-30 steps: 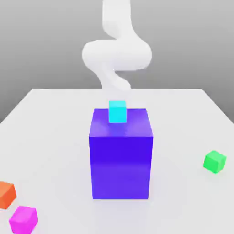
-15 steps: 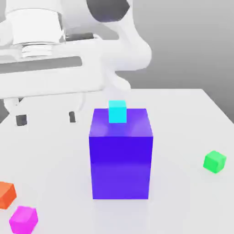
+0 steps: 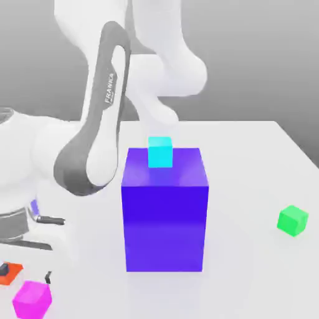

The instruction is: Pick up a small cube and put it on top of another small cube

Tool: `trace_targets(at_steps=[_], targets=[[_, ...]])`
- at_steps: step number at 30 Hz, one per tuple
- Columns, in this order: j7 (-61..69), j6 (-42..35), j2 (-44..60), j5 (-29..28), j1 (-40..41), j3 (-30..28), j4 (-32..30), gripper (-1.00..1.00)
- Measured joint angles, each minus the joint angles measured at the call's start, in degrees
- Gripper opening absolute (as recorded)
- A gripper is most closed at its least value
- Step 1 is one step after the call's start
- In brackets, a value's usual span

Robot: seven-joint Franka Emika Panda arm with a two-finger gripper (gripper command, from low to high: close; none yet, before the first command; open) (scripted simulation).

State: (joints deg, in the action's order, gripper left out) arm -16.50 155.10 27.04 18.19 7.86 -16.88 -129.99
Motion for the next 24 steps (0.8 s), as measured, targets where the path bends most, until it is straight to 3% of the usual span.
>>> trace_targets(at_steps=[1,2,8,13,24], targets=[[0.75,1.54,2.11,1.01,1.04,1.23,0.50,0.00],[1.30,2.56,3.48,1.73,1.70,2.03,0.83,-1.00],[1.58,3.00,4.16,2.09,2.03,2.44,1.00,-1.00],[-1.90,-2.70,-3.70,-2.51,-1.08,-1.40,-1.05,-1.00],[-17.38,-3.90,-13.87,-5.10,-20.24,9.46,-10.37,-1.00]])
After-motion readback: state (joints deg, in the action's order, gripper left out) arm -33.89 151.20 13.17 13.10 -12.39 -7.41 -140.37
